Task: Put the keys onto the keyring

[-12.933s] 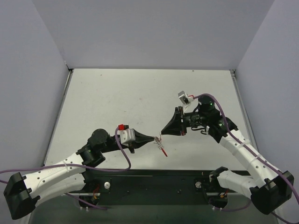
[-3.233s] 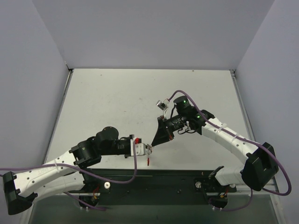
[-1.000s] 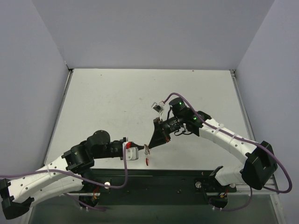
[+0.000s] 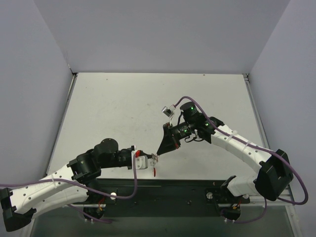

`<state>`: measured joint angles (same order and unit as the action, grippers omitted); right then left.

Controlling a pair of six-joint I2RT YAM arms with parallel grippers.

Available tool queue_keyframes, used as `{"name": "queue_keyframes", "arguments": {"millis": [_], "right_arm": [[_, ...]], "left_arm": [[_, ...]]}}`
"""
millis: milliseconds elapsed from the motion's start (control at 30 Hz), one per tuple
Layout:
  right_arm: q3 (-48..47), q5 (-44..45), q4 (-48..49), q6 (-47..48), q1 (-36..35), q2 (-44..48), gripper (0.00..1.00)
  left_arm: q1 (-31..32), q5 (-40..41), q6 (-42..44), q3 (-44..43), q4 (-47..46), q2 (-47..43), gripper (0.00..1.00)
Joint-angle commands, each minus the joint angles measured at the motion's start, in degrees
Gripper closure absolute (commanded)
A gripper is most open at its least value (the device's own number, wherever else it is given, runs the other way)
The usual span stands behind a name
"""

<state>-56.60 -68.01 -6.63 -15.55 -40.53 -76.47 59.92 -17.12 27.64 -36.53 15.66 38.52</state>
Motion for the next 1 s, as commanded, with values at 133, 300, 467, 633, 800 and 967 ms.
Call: {"name": "queue_keyframes", "arguments": {"millis": [133,300,467,633,800,967], "right_arm": [[-2.38,-3.36,1.80,-1.06,-0.51,-0.17,1.00],[-2.64,-3.36,1.71,-1.76,-0.77,-0.79,1.00],[-2.82,-3.01,1.71,-2.82,-0.77,-1.40,1.00],[-2.99,-2.48,1.97,-3.96,-0.95,-1.76,1.00],[-2.99,-1.69,2.15,-4.31,-0.77,-2.11,1.00],[-2.82,-1.25,3.47,-5.80,-0.77,-2.11,1.00]], "left_arm": [[0.02,1.83,-0.04,-0.91,-3.53,0.32,1.00],[0.02,3.32,-0.13,-1.00,-3.97,-0.03,1.00],[0.02,5.08,-0.57,-1.17,-4.06,0.06,1.00],[0.02,5.08,-0.92,-1.17,-4.23,0.68,1.00],[0.02,4.99,-1.01,-1.17,-4.23,0.41,1.00],[0.02,5.00,-1.36,-1.08,-4.58,0.50,1.00]]}}
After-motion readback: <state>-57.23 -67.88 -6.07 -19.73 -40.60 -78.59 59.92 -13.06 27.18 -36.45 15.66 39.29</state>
